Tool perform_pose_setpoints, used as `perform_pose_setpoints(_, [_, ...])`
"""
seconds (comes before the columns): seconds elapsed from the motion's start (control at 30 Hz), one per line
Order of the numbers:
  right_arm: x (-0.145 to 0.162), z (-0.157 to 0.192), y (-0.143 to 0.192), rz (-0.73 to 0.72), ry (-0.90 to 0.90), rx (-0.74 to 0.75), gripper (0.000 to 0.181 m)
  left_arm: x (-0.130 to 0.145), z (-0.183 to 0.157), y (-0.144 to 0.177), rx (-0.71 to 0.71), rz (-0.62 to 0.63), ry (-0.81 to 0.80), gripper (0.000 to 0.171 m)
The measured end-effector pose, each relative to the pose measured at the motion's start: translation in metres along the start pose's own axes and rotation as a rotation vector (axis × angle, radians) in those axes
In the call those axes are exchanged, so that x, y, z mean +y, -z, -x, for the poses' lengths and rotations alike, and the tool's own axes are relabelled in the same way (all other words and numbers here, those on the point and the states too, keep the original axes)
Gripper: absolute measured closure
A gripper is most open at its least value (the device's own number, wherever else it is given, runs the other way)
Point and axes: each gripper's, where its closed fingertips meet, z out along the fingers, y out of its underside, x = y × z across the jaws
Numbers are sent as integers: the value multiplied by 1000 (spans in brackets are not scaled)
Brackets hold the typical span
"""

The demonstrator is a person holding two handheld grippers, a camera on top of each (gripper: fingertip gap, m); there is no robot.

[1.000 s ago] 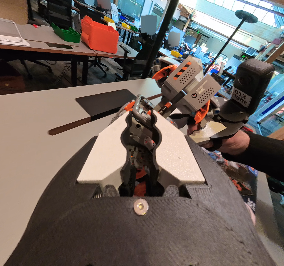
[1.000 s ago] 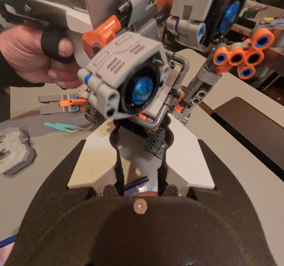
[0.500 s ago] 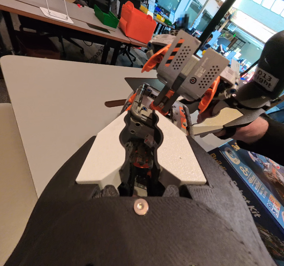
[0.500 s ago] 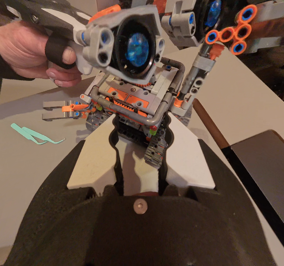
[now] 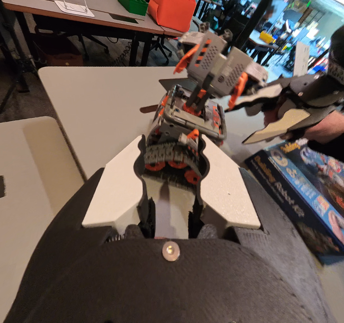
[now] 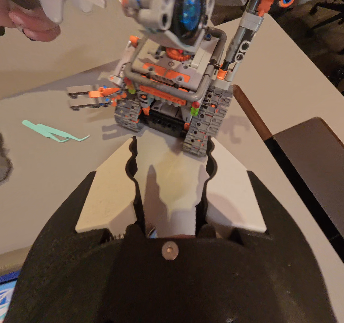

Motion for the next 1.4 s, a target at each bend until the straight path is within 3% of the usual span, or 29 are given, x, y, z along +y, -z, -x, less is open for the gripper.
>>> perform_pose_setpoints(0.1, [-4, 33, 30, -29, 9, 2, 108, 20, -21, 41, -7, 80, -130, 113])
perform_pose_setpoints(0.23, [-9, 114, 57, -78, 13, -103, 112, 75, -72, 95, 78, 230, -265, 102])
perform_pose_setpoints(0.33, [-6, 174, 57, -75, 28, -187, 114, 117, -106, 132, 145, 313, -298, 95])
perform_pose_setpoints(0.43, [1, 228, 49, -67, 1, -289, 117, 146, -135, 159, 221, 332, -230, 92])
perform_pose_setpoints(0.6, [21, 279, 29, -9, 40, -322, 123, 192, -148, 174, 200, 381, -237, 90])
perform_pose_setpoints(0.7, [35, 290, 16, 44, 25, -264, 118, 214, -141, 167, 126, 394, -276, 91])
perform_pose_setpoints(0.9, [61, 298, -5, 108, -180, -144, 105, 240, -141, 154, 52, 389, -298, 103])
perform_pose_setpoints(1.1, [70, 297, -14, 48, -265, -17, 103, 244, -153, 149, -39, 333, -252, 107])
perform_pose_setpoints(1.17, [74, 295, -15, 35, -285, 2, 114, 244, -154, 149, -76, 325, -237, 107])
perform_pose_setpoints(1.4, [79, 292, -17, -11, -366, 12, 113, 247, -159, 145, -154, 317, -248, 107])
